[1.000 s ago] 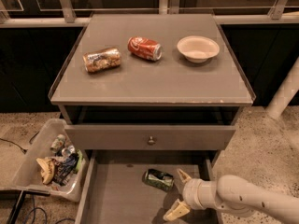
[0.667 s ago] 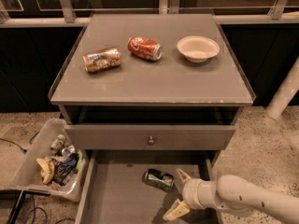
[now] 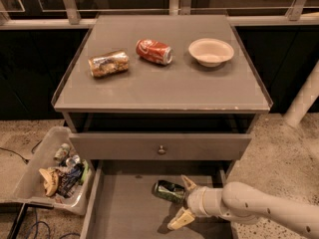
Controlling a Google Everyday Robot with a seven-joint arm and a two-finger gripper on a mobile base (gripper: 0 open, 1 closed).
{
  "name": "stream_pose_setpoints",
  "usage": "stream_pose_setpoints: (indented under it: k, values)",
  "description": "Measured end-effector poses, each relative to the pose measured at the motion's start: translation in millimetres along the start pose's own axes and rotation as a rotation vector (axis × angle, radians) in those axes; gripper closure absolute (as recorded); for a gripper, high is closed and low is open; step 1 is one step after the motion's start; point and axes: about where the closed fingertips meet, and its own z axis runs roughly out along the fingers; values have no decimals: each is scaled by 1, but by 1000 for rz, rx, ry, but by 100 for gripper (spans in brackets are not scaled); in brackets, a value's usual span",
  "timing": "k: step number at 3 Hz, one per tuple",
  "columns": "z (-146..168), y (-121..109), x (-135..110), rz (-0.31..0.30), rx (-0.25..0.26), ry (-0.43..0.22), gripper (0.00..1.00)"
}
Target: Pick green can from middle drawer and place on counter
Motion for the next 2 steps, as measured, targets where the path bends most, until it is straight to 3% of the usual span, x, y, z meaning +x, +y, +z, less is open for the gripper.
stream_pose_setpoints:
  k: [2]
  values:
    - [30,-20,-4,-9,25,-18,0]
